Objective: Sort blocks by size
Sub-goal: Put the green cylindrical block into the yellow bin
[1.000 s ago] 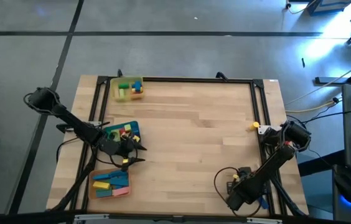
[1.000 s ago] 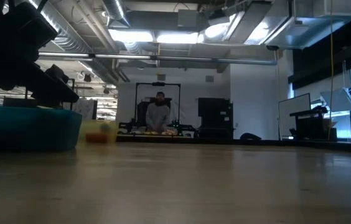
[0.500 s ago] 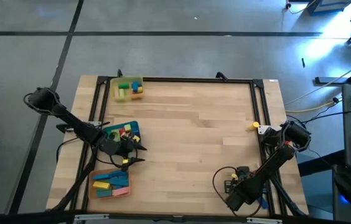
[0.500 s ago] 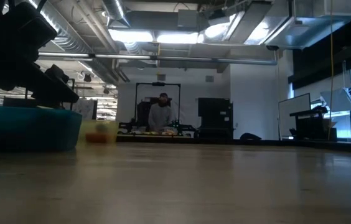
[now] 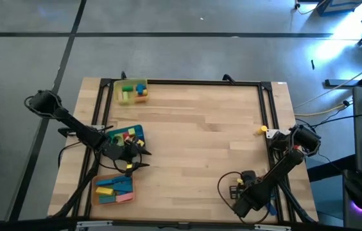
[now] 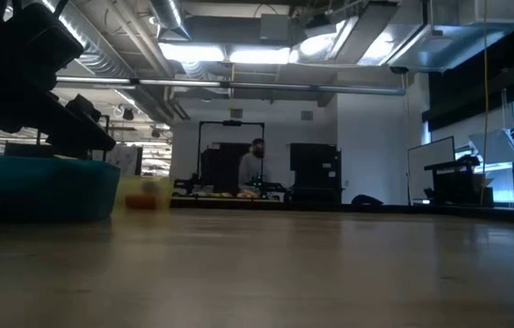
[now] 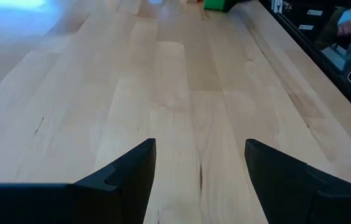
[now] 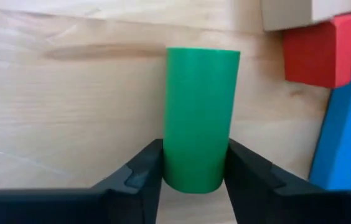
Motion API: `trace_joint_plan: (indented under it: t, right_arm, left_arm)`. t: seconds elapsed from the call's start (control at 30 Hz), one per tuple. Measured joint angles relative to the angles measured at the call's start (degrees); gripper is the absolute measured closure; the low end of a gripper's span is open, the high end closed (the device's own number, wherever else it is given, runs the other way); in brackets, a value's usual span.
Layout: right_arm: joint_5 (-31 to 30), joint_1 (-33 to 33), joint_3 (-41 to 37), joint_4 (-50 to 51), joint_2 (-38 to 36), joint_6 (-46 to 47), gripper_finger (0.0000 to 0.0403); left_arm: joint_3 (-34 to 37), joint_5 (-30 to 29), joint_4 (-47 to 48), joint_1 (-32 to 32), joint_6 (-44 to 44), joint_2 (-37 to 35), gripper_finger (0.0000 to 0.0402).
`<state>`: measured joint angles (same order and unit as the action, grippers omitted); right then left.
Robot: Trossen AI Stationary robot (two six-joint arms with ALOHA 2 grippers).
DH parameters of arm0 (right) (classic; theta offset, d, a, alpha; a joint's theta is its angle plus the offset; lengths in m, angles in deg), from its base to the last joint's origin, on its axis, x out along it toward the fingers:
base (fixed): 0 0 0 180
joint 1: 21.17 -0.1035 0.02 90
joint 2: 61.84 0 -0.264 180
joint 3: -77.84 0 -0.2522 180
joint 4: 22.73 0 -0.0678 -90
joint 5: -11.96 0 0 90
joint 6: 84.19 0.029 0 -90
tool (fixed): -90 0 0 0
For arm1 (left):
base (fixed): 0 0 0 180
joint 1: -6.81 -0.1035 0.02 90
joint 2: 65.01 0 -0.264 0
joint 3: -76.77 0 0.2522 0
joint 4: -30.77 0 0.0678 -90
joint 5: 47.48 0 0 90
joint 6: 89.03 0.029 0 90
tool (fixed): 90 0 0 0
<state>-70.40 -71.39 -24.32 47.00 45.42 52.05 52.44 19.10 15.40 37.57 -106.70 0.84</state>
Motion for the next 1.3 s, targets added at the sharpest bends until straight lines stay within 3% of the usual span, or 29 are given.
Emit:
trace_joint_plan:
  t: [0.23,0.47,0.9,1.1,1.3]
  right_arm:
    - [-7.44,-0.13,0.02,-2.26,0.0,-2.3,0.0253]
    - [-21.46,-0.09,0.03,-9.32,0.04,-10.11,0.0263]
    - [-41.07,0.66,-0.2,-16.57,1.9,-24.06,0.0263]
    - [-46.03,3.9,-0.17,-25.64,3.86,-37.59,0.0259]
    - [-48.63,10.24,-0.09,-42.27,6.1,-58.33,0.0262]
  left_arm:
    - [-0.01,0.01,0.0,-0.02,-1.36,0.0,0.0172]
    - [0.0,0.13,-0.05,-0.05,-6.53,0.0,0.0172]
    - [-0.02,0.33,-5.75,-0.11,-9.25,-0.07,0.0172]
    - [-0.02,3.28,-6.54,-0.17,-10.66,-0.05,0.0152]
    - [-0.02,3.3,-8.43,-0.43,-12.87,-0.04,0.0125]
